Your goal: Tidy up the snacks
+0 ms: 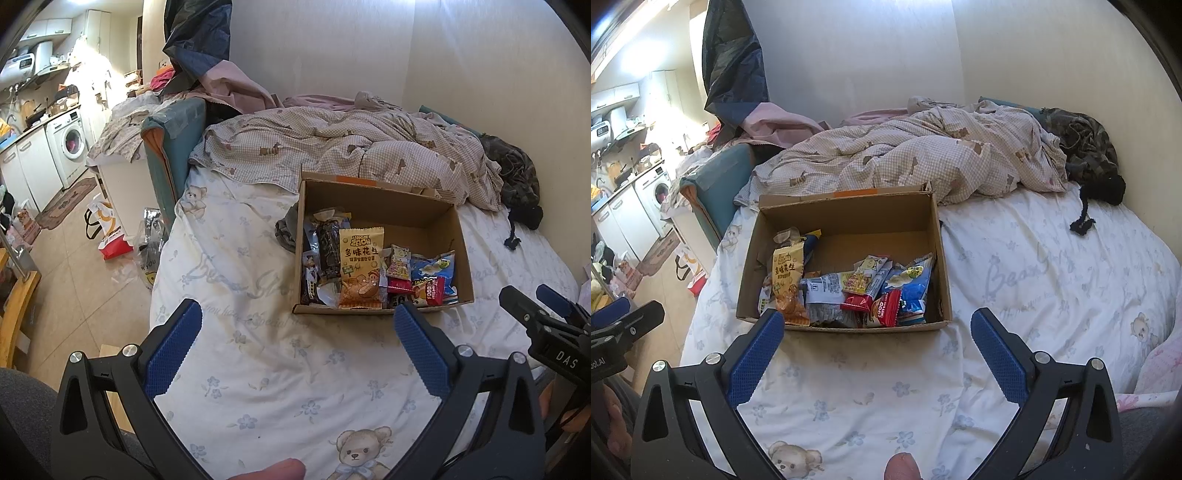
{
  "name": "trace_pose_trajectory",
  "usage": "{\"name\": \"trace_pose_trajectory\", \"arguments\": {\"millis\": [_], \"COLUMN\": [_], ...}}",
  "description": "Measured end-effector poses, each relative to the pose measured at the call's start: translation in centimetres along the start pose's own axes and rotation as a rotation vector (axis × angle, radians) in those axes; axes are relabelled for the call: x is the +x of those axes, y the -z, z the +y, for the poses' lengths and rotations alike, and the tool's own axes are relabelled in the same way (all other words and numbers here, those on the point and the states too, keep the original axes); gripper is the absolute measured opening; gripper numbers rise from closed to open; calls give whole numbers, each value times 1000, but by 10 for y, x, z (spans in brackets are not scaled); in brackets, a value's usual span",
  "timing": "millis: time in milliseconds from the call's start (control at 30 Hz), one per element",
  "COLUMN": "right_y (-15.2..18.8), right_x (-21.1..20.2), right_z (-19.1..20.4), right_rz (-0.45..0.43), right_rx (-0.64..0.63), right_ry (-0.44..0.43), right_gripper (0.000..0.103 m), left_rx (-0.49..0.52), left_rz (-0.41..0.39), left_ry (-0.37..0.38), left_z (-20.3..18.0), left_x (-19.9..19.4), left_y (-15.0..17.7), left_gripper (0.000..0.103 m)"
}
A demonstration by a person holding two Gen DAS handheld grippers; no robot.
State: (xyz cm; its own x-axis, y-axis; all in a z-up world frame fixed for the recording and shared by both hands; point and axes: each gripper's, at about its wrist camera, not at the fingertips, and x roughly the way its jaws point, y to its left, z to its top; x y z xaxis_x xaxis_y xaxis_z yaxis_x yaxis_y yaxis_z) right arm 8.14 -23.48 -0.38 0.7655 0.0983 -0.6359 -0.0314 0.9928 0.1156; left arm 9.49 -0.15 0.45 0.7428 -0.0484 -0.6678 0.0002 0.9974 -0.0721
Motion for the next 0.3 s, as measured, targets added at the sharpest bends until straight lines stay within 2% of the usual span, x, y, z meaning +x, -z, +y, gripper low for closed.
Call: {"name": "trace_pose_trajectory", "arguments": {"millis": [300], "right_y": [0], "right_x": [0], "right_z": [0], "right_rz": [2], "right_rx": [1], "right_ry": [-1], "right_gripper": [103], "left_rx": [-3], "left_rz": [5], "left_ry": [-16], "left_z": [-3], "left_x": [5], "left_y": [4], "left_gripper": [103]}}
